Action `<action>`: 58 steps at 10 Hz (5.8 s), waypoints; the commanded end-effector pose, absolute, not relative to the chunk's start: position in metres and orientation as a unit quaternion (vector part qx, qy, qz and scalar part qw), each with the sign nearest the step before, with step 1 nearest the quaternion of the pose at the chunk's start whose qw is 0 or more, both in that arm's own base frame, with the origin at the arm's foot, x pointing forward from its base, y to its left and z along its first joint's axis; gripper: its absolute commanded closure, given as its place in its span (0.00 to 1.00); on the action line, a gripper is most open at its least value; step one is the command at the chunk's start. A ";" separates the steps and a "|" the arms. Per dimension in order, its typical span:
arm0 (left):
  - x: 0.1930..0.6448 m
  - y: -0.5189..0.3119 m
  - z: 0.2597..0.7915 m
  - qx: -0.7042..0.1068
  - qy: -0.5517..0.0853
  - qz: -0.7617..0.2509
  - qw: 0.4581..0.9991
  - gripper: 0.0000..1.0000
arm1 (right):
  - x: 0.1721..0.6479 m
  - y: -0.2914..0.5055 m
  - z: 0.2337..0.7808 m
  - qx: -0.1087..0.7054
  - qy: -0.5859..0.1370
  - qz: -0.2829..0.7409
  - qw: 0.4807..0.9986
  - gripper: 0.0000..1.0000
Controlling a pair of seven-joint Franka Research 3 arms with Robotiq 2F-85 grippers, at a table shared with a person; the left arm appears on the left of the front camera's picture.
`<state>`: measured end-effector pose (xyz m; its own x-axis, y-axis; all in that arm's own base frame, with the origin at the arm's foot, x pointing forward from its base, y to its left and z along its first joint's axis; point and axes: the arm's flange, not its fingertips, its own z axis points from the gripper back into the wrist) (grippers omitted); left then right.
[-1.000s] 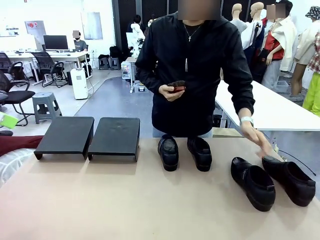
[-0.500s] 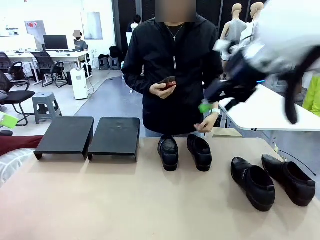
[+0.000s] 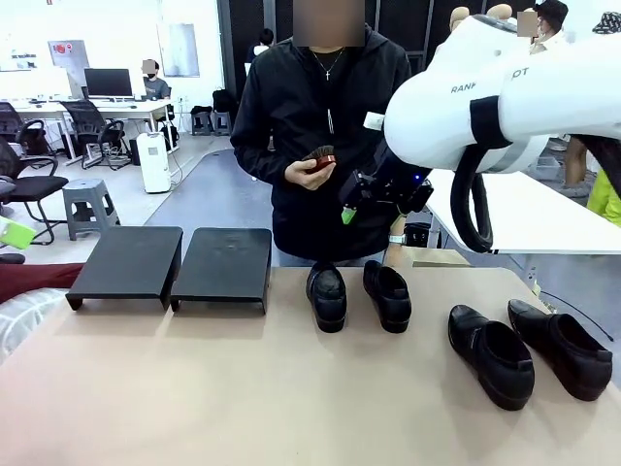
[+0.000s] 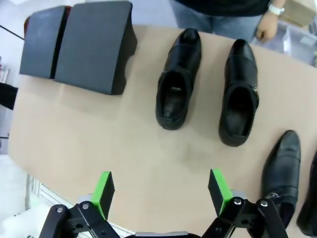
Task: Organize the shoes by placing them on the stand.
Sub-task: Pick up one Shoe and place it in the middle of the table.
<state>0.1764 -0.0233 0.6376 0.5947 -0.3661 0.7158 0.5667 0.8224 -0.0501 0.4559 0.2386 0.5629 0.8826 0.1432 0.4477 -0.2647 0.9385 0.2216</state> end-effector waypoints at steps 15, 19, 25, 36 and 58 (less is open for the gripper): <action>0.178 -0.023 0.637 -0.142 -0.368 -0.265 0.880 0.00 | 0.666 0.273 0.384 0.093 0.070 -0.041 0.992 0.00; 0.178 -0.023 0.637 -0.142 -0.368 -0.265 0.880 0.00 | 0.664 0.280 0.361 0.057 0.045 -0.033 0.997 0.00; 0.178 -0.023 0.637 -0.142 -0.368 -0.265 0.880 0.00 | 0.666 0.288 0.350 0.048 0.031 -0.022 0.998 1.00; 0.178 -0.023 0.637 -0.142 -0.368 -0.265 0.880 0.00 | 0.452 0.274 0.480 0.076 0.094 0.030 0.992 1.00; 0.178 -0.023 0.637 -0.142 -0.368 -0.265 0.880 0.00 | 0.395 0.499 0.348 0.070 0.066 -0.014 0.995 0.00</action>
<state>0.1764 -0.0232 0.6382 0.5941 -0.3658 0.7164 0.5665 0.8225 -0.0499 0.3978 0.5031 0.3488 0.9900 -0.0410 -0.1352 0.0586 0.9900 0.1285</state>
